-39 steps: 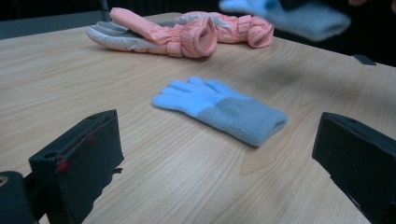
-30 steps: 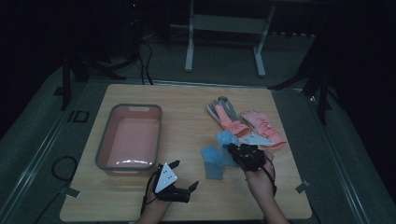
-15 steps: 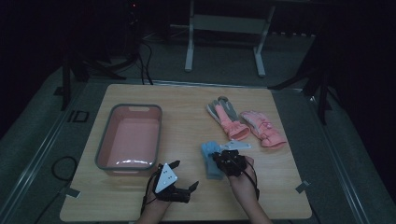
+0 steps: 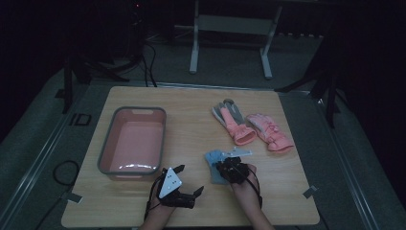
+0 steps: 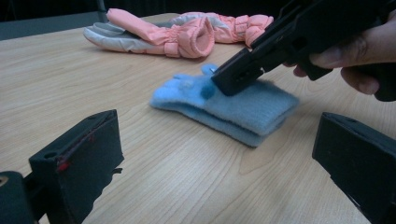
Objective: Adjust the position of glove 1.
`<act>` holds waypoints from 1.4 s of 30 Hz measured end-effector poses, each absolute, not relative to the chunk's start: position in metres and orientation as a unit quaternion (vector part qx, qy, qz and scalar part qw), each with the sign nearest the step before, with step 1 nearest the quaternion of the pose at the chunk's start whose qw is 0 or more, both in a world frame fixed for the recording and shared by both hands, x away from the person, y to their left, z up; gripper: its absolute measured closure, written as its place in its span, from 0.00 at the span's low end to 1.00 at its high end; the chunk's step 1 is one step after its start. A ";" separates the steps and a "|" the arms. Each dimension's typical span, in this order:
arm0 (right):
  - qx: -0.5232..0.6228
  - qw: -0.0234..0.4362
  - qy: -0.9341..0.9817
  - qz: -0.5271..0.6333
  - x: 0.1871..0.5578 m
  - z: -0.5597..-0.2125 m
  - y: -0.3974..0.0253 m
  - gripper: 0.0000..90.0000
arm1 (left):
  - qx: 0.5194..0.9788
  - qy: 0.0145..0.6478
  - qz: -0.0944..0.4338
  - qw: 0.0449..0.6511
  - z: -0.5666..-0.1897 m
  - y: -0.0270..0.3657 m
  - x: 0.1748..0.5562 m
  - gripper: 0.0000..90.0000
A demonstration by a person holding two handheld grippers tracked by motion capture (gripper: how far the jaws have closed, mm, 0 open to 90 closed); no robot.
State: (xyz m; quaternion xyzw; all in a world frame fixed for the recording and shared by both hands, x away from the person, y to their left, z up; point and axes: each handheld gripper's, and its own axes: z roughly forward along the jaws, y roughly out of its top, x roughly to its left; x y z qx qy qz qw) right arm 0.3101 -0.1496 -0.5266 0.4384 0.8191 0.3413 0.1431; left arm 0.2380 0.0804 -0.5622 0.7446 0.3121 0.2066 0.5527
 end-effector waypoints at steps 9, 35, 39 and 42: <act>0.439 0.140 0.824 0.331 0.315 -0.539 -0.150 0.91 | 0.746 0.311 0.206 0.552 -0.562 0.080 0.238 0.02; 0.386 0.097 0.814 0.423 0.322 -0.501 -0.208 0.15 | 0.819 0.256 0.113 0.501 -0.551 0.064 0.251 0.02; 0.402 0.064 0.811 0.420 0.325 -0.506 -0.214 0.16 | 0.834 0.226 0.103 0.493 -0.547 0.054 0.256 0.02; 0.408 0.039 0.807 0.425 0.327 -0.509 -0.217 0.16 | 0.842 0.201 0.106 0.490 -0.546 0.046 0.259 0.08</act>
